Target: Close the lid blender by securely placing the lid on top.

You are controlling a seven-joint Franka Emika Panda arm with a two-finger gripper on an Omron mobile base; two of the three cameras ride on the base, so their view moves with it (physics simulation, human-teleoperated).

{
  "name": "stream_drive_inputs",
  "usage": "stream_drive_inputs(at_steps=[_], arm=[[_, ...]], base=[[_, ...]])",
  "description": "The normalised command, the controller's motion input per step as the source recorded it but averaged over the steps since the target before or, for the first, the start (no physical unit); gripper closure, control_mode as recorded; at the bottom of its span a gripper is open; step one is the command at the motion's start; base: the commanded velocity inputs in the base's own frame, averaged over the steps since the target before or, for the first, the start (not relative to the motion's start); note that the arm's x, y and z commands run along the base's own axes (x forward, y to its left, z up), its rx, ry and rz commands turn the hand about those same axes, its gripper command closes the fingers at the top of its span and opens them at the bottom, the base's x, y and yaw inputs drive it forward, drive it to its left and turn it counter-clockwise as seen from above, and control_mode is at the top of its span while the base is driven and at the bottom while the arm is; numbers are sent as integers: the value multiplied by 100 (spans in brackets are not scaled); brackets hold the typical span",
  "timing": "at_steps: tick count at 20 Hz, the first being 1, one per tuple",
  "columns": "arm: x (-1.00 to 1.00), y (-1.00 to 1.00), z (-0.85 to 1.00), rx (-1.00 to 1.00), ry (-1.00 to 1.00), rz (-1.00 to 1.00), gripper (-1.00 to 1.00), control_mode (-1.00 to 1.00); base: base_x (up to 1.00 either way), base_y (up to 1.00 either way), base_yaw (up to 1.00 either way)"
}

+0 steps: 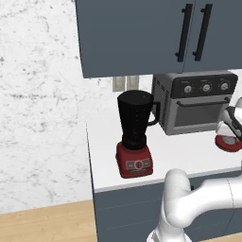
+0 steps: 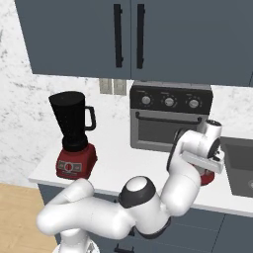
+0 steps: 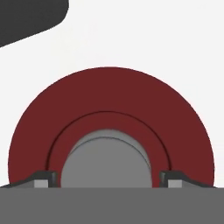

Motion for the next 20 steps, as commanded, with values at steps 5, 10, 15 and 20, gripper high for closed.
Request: stream_drive_inputs(at_steps=[5, 10, 15, 20], arm=[[0, 7, -50, -6, 5, 0, 100, -100], [0, 3, -42, -4, 3, 0, 100, -100], [0, 4, -32, -1, 3, 0, 100, -100], [0, 0, -4, 0, 1, 0, 100, -100]], base=[[0, 0, 0], [0, 0, 0], [0, 0, 0], [0, 0, 0]])
